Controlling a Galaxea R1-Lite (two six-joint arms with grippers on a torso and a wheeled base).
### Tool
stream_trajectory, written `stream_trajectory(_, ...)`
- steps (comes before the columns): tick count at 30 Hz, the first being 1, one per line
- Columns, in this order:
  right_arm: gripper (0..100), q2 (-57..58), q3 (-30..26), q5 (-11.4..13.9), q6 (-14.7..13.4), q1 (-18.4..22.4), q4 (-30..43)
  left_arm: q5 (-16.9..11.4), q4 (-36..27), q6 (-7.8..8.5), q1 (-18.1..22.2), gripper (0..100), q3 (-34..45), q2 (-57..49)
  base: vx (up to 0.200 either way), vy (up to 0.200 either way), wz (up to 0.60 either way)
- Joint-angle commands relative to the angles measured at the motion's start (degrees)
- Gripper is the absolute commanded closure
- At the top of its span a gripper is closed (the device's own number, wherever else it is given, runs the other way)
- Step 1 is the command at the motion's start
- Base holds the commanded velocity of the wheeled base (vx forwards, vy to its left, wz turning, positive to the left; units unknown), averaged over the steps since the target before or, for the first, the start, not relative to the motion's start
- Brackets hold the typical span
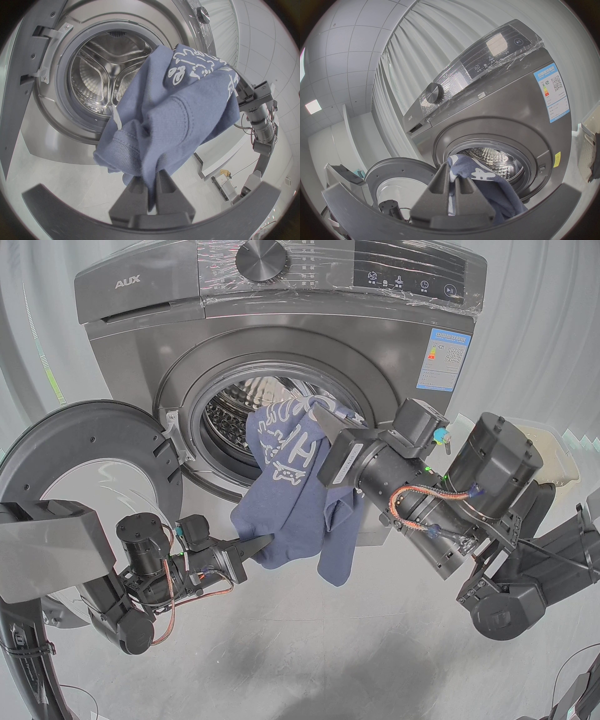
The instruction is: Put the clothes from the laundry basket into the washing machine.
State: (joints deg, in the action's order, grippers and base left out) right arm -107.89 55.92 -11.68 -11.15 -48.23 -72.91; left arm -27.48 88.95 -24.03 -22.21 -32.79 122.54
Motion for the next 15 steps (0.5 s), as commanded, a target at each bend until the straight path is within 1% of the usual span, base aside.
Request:
stream_trajectory(1,100,-0.31,-0.11,-0.01,0.34,0.77,0.05,0.23,0.08,0.39,-0.9,100,2.91,-4.33,0.0,0.0,0.0)
stream_trajectory(2,100,-0.31,-0.11,-0.01,0.34,0.77,0.05,0.23,0.08,0.39,-0.9,100,3.09,-4.5,0.0,0.0,0.0)
stream_trajectory(6,100,-0.92,-0.9,0.08,0.34,1.03,0.05,-0.3,-0.01,1.26,-1.96,100,10.56,-15.23,0.0,0.0,0.0)
stream_trajectory(9,100,-1.89,-1.87,0.25,0.52,0.77,0.05,-0.47,-0.1,1.18,-2.22,100,14.6,-22.26,0.0,0.0,0.0)
stream_trajectory(10,0,-1.98,-1.95,0.25,0.52,0.77,0.05,-0.65,-0.1,1.0,-2.22,100,14.69,-22.78,0.0,0.0,0.0)
stream_trajectory(11,0,-2.68,-2.66,0.6,0.52,0.5,0.05,-1.44,-0.1,0.91,-2.13,100,14.69,-25.07,0.0,0.0,0.0)
stream_trajectory(15,0,-3.73,-3.62,0.6,0.52,0.06,0.05,-1.88,-0.1,0.74,-2.13,100,14.07,-27.53,0.0,0.0,0.0)
